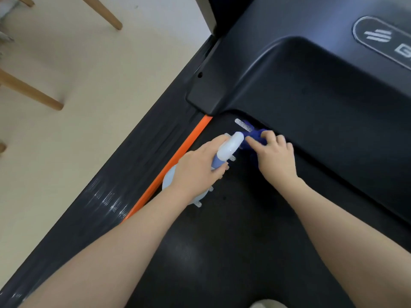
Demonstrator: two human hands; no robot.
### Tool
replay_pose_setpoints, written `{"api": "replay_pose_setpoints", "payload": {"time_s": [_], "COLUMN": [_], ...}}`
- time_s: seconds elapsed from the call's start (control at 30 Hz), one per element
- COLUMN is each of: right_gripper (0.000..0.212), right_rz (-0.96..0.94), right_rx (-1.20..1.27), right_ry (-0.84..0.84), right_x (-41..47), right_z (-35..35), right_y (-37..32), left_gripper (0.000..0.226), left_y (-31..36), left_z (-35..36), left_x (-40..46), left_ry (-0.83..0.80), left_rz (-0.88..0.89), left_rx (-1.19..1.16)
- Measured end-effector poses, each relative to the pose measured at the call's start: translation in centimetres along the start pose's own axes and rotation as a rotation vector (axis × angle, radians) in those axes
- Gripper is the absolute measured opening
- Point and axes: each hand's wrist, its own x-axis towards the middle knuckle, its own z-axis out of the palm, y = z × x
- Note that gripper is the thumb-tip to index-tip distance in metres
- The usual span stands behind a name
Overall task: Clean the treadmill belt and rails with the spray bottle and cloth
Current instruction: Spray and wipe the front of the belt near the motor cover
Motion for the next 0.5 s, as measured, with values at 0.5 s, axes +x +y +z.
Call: {"api": "replay_pose_setpoints", "payload": {"time_s": [0.5], "right_gripper": [0.051], "right_rz": [0.156], "right_rx": [0.064], "right_ry": [0.006], "right_x": [-3.1], "right_z": [0.3], "right_y": [-0.9], "left_gripper": [0.059], "left_y": [-1.6], "left_z": [-1.1], "left_x": [1.9], "left_ry": [-0.166], "left_rz": [-0.094], "left_rx": [-0.175]}}
